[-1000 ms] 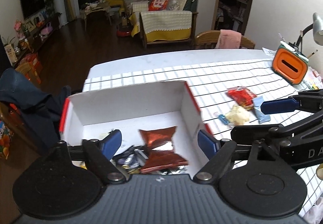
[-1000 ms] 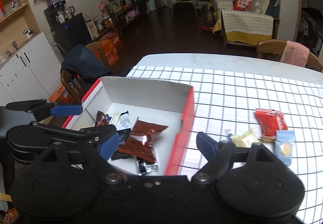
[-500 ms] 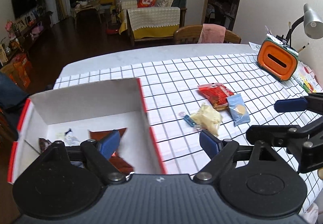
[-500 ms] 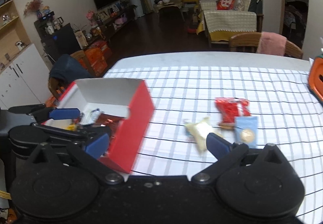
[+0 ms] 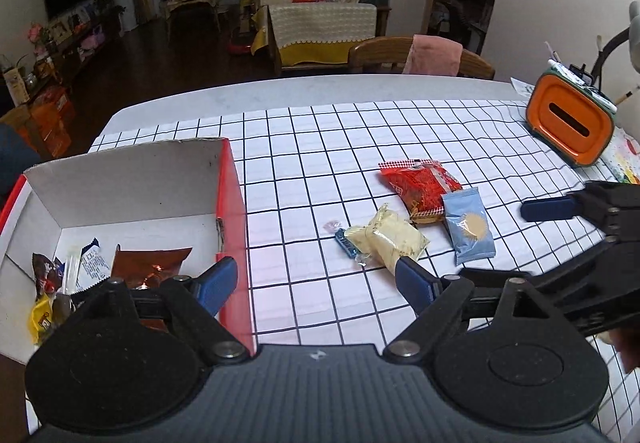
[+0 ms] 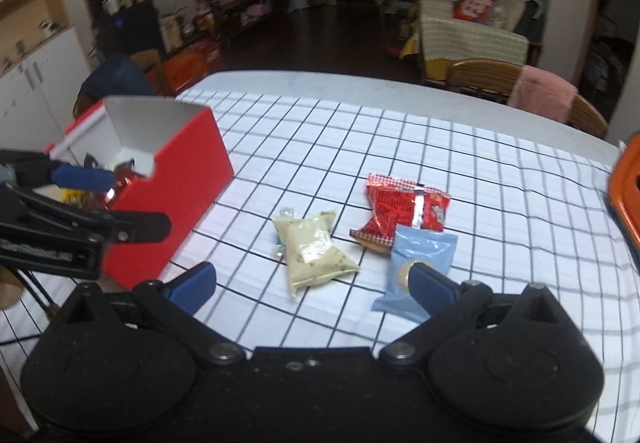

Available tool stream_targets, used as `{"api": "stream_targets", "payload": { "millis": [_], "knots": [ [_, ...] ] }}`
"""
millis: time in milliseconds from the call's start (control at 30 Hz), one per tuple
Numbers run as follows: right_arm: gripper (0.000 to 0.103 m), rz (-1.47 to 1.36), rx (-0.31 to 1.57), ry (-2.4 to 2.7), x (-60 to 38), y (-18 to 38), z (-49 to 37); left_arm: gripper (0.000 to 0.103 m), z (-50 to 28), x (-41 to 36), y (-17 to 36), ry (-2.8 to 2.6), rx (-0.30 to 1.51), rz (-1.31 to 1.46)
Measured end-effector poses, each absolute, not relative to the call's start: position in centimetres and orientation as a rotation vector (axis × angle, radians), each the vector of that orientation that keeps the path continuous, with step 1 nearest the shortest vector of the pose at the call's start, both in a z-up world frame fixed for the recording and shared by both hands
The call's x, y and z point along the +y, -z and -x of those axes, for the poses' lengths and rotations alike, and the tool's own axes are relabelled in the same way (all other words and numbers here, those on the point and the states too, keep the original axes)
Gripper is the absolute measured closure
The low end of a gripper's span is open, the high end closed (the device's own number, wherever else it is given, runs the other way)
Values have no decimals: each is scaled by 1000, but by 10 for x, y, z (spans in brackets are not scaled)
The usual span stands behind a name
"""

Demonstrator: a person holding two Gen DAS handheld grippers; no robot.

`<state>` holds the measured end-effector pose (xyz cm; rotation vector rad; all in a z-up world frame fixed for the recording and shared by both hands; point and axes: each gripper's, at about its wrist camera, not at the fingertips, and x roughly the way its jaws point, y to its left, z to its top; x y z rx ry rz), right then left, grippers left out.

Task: Organize snacks
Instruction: 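Withdraw both tools from the box back toward the remaining snacks, then grasp the cream packet with right tool while left tool approaches blue candy stick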

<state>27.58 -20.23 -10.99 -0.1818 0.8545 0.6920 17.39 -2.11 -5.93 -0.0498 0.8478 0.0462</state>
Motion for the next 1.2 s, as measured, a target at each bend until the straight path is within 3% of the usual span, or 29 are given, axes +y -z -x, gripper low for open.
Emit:
{"api": "stream_targets", "payload": {
  "millis": [233, 300, 767, 1200],
  "knots": [
    [13, 273, 872, -774, -181, 146, -307, 17, -175, -34, 65, -80, 846, 29],
    [22, 279, 886, -791, -176, 155, -314, 17, -174, -36, 64, -82, 850, 36],
    [51, 440, 871, -855, -146, 184, -326, 17, -182, -47, 74, -58, 918, 52],
    [69, 344, 928, -869, -170, 181, -319, 17, -204, -44, 76, -86, 955, 81]
  ]
}}
